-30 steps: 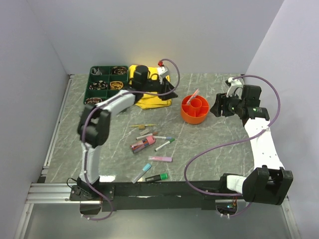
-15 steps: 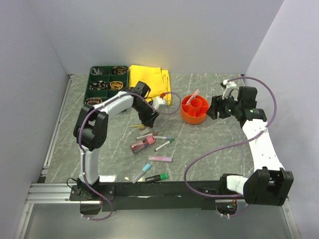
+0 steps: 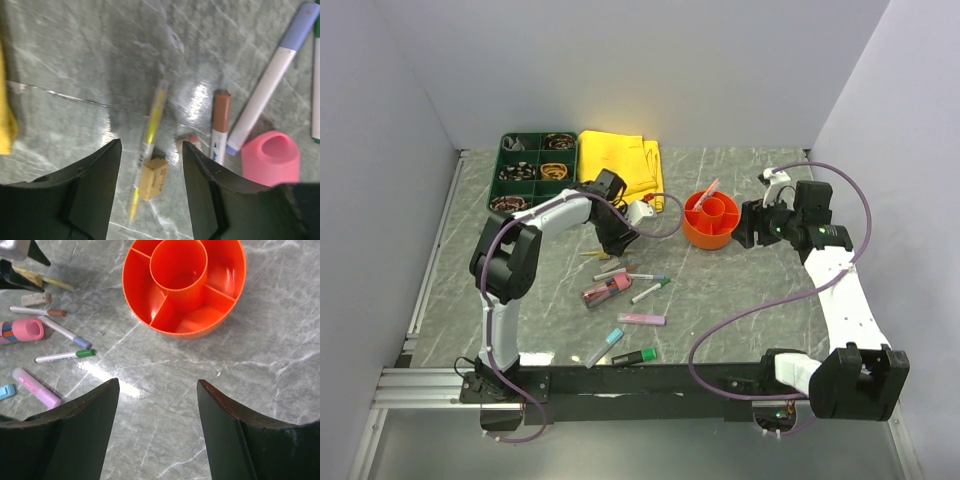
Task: Sort the stationery into containers
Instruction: Pick up the pen from the center of the board, then place the pen in the storage box.
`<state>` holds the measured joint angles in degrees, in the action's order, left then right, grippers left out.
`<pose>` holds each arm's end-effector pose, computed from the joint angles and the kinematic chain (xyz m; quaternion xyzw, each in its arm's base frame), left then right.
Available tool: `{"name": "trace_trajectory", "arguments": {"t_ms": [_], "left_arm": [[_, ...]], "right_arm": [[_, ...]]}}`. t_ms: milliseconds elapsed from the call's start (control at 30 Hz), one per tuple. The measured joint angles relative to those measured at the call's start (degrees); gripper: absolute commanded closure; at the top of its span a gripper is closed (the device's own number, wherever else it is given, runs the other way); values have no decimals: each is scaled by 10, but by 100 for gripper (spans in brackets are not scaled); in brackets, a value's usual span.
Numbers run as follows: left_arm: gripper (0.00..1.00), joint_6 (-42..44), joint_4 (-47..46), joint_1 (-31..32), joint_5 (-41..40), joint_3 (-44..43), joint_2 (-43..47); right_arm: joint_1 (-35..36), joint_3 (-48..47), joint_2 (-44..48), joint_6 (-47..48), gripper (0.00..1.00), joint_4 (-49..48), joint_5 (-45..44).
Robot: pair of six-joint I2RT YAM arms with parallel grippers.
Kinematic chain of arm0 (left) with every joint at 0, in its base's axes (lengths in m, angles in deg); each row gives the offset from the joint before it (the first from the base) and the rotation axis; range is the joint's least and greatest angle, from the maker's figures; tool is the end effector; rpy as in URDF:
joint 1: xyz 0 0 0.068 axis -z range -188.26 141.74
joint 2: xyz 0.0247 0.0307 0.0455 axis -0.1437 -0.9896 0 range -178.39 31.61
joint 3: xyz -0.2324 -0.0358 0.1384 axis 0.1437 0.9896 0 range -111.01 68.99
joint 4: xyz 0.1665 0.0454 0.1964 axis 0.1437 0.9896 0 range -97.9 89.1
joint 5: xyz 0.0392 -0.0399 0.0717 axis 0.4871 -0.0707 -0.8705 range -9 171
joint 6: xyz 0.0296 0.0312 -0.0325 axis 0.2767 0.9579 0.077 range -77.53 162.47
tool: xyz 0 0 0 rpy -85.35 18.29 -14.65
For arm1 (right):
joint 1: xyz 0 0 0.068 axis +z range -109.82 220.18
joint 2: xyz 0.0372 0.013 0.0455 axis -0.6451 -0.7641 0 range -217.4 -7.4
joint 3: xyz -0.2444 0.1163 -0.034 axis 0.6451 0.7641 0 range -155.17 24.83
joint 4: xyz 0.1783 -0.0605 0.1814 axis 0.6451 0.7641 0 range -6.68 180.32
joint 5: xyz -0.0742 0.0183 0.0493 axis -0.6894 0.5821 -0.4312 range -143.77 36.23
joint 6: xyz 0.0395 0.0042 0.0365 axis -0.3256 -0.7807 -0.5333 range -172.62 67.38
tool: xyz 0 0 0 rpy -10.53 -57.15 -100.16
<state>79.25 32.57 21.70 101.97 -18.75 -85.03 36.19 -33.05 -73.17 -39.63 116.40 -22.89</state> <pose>0.3573 -0.2206 0.1832 0.5593 0.7900 -0.1682 0.1864 0.2423 0.0014 0.3114 -0.1790 0.8657 0.1805 0.4313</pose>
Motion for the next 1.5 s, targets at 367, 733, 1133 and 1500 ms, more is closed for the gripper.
{"name": "trace_trajectory", "arguments": {"t_ms": [367,733,1133,1500], "left_arm": [[46,1,-26,5,-18,-9,-31],[99,18,-38,20,-26,-8,-34],[99,17,-35,20,10,-118,-38],[99,-287,-489,6,265,-155,-3]], "right_arm": [[0,10,14,1,28,1,-8],[0,14,19,2,29,0,-15],[0,14,19,1,30,-1,-17],[0,14,19,-5,30,-3,-24]]}}
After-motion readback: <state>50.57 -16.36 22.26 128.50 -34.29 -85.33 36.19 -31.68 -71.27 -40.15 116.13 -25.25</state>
